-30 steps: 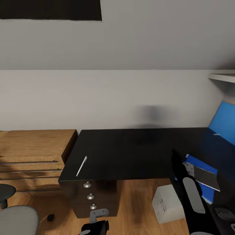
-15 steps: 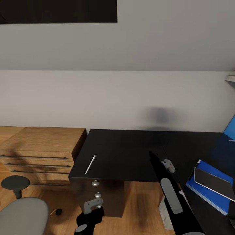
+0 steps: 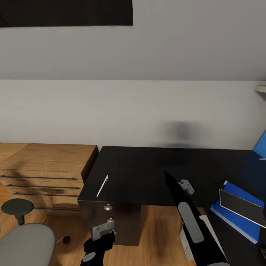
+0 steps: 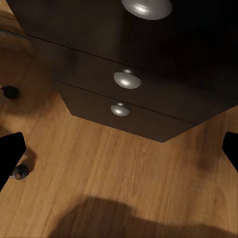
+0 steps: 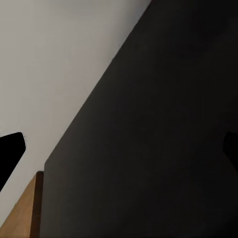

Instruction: In the bedroom, organize the workspace by keeping the computer under the desk, ensuring the monitor is on the desk, placing the keyboard on the desk next to the monitor, placing the mouse on the desk next to the keyboard, moving the folder from the swivel chair onto the desk next to the mouse, stacking the notebook on top of the folder with the pen on top of the notebook, and positioning the swivel chair next to the desk.

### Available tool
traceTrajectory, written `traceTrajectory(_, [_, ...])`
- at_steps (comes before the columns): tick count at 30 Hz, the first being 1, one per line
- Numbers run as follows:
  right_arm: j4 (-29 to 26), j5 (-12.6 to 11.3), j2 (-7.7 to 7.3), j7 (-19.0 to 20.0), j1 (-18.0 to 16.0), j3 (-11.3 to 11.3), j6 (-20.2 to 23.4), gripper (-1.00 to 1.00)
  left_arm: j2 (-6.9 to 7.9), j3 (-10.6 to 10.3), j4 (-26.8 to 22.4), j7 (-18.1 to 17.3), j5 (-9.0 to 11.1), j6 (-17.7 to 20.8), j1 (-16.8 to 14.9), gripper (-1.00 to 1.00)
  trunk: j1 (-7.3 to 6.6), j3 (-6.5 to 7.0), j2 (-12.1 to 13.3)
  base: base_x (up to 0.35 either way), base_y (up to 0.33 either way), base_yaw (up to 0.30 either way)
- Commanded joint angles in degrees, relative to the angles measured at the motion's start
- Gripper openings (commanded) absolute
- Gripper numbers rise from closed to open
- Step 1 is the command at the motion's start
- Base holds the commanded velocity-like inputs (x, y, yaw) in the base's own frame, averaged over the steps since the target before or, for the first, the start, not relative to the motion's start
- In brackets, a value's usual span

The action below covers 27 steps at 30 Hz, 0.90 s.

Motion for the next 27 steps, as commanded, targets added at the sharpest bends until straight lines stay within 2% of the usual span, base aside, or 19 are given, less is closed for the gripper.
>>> traceTrajectory(1, [0.06,-0.43,0.18,-0.49,-0.03,0.10,0.04,1.00,0.07,-0.19,-0.16,0.39,0.46,0.26,-0.07,1.00,0.00,-0.07,-0.04,0.000,0.000,0.220])
traceTrajectory(19, [0.91,-0.25,0.20,-0.47,-0.03,0.27,0.01,1.00,0.44,-0.19,-0.21,0.46,0.14,0.03,-0.07,1.00,0.00,-0.07,-0.04,0.000,0.003,0.265])
traceTrajectory(27, [1.05,-0.19,0.20,-0.37,-0.03,0.29,0.01,1.00,0.53,-0.23,-1.05,0.46,0.12,0.01,-0.07,1.00,0.00,-0.07,-0.04,0.000,0.222,0.274])
